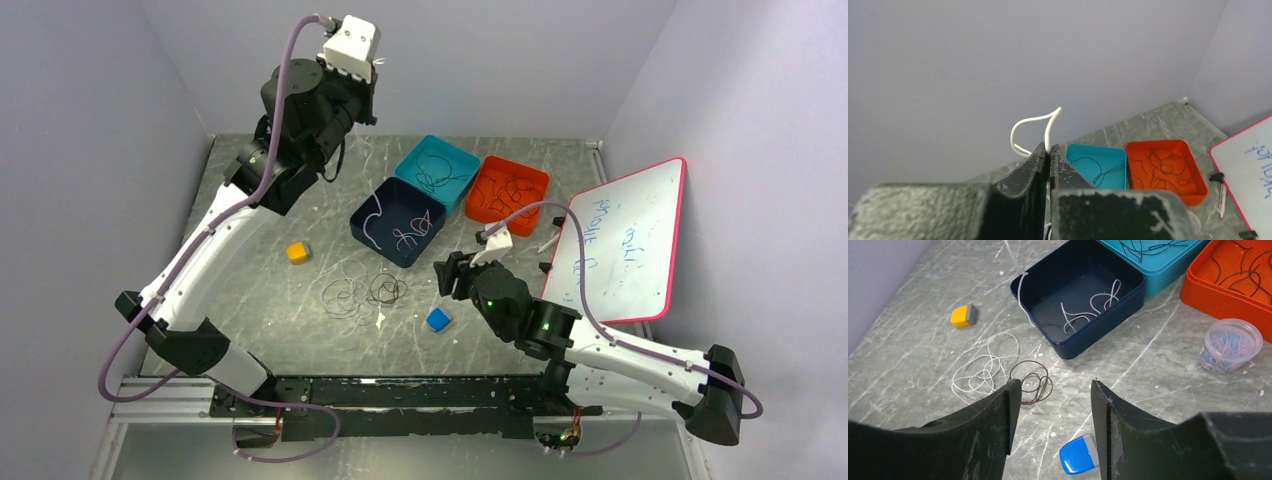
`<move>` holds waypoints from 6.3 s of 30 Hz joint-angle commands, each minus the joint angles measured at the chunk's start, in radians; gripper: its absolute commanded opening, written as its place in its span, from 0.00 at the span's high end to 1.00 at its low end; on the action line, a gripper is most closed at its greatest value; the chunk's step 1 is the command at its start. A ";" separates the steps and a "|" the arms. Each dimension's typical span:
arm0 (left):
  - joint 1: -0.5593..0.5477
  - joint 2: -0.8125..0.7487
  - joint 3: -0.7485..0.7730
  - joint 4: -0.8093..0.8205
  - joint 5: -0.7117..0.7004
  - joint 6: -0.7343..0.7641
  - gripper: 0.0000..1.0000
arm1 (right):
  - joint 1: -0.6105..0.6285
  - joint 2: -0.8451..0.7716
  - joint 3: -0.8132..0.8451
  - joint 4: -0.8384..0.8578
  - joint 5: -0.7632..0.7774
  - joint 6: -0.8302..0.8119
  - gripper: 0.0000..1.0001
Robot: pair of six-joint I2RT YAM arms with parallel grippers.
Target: Untangle the cables
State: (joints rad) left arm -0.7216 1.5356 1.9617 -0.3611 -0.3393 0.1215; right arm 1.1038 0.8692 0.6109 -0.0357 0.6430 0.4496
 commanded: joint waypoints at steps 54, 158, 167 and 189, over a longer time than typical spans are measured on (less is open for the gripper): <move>0.158 0.201 -0.453 0.158 0.366 -0.284 0.93 | 0.003 -0.013 -0.029 -0.049 0.046 0.041 0.42; 0.145 0.659 -0.265 0.110 0.414 -0.159 0.84 | 0.003 0.020 -0.022 -0.110 0.066 0.049 0.41; 0.145 0.399 -0.398 0.138 0.357 -0.201 0.68 | 0.002 -0.012 -0.028 -0.080 0.051 0.021 0.41; 0.173 -0.316 -0.979 0.074 0.161 -0.442 0.60 | -0.295 0.321 0.140 0.320 -0.098 0.183 0.33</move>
State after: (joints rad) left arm -0.5552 1.3094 1.0077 -0.2653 -0.1246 -0.2718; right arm 0.9623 1.1034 0.6914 0.0631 0.5579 0.5243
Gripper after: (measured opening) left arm 0.396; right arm 0.667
